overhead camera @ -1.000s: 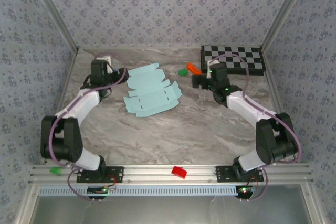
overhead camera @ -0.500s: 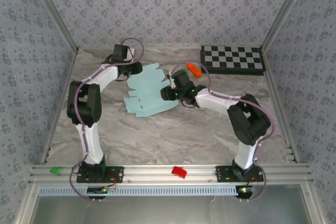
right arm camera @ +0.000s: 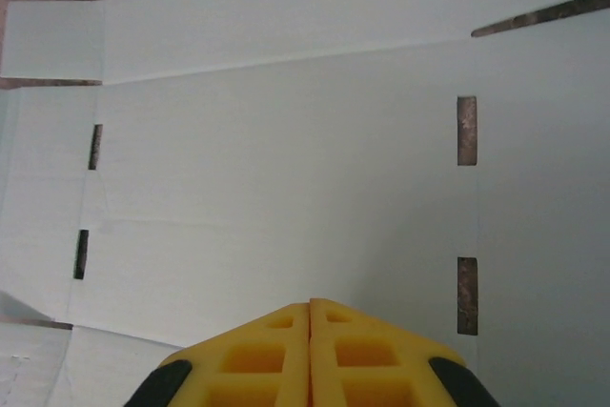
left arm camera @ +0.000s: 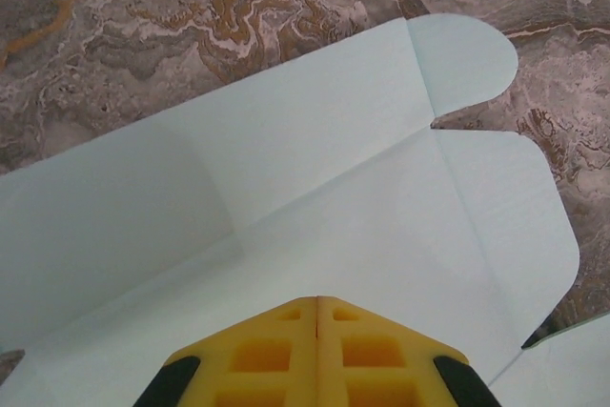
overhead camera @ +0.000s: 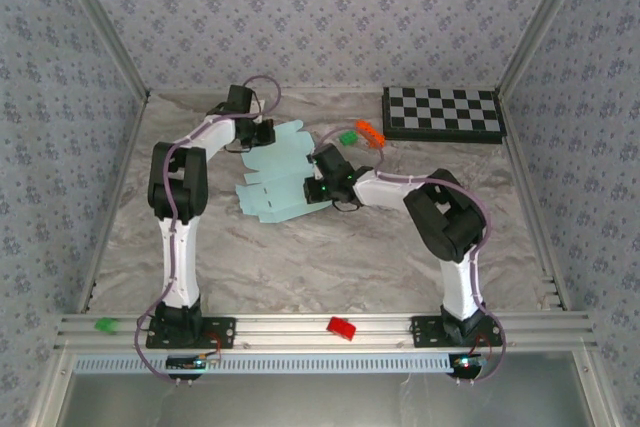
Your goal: Fold the paper box
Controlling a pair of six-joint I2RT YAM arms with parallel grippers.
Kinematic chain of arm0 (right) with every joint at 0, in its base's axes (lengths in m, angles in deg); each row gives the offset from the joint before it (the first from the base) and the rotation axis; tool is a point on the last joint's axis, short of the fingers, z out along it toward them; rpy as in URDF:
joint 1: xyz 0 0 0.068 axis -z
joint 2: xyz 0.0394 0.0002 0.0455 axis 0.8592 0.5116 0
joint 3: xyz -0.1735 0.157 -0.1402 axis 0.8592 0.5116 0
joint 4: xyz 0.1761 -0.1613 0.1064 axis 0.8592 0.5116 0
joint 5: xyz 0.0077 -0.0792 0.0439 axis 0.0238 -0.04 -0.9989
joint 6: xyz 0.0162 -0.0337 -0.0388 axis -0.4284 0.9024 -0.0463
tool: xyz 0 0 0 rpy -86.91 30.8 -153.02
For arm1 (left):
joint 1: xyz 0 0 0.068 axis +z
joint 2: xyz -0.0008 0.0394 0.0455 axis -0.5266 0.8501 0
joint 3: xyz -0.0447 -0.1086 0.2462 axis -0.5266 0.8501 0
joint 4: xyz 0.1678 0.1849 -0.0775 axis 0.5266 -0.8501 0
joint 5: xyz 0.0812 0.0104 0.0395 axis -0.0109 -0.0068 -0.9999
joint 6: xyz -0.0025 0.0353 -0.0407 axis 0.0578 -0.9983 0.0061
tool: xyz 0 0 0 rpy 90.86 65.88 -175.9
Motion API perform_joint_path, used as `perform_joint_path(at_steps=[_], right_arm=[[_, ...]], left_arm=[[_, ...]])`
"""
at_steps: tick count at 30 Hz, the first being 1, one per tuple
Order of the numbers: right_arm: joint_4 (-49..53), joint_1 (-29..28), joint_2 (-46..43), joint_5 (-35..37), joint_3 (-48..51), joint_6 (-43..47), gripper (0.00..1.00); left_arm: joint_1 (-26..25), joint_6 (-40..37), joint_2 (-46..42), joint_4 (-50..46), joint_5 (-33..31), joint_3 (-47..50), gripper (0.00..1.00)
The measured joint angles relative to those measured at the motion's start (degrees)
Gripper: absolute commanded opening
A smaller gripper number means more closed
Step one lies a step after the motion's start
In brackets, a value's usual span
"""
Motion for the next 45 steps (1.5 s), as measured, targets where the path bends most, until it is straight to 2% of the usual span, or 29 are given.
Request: perform_joint_path(at_steps=[6,16,26,30,31,32,35,40,42,45], right_arm=[[-0.2,0.3,0.1,-0.2,1.8,-0.6,0.06],[-0.5,1.1,-0.6,-0.1,3.8,-1.4,0.06],[2.7,4.4,-1.7,5.2,3.8,-0.9,0.08],[5.4,5.2,-1.8,7.3,2.6,0.2,0.09],[6.4,5.4,-1.8,7.7,2.2,0.4,0.1],[7.2,5.4,-2.0,8.2,2.0,0.7,0.1],[9.3,5.6,-3.5,8.8,2.0,1.8,0.11],[10.3,5.4,-7.1,7.3,2.0,2.8,0.12],[10.3,5.0,-7.9,6.5,2.0,2.8,0.12],[9.3,4.2,-8.0,4.8,2.9,2.2,0.09]], left_arm=[[-0.4,0.0,-0.7,1.2,0.6,5.3,0.0],[-1.9,0.3,-7.7,2.4,-2.9,15.6,0.0],[-10.6,6.6,-21.3,1.5,-3.9,33.6,0.03],[-13.4,9.3,-24.2,1.7,-3.5,36.8,0.07],[-13.7,9.6,-24.8,1.7,-3.5,37.1,0.12],[-13.7,10.0,-25.5,1.7,-3.5,37.2,0.16],[-13.1,10.3,-27.8,1.9,-4.0,37.0,0.22],[-10.1,8.0,-28.4,1.7,-4.3,33.5,0.23],[-8.0,6.6,-27.5,1.7,-4.3,31.2,0.22],[-5.1,4.6,-24.4,1.8,-4.3,27.5,0.11]])
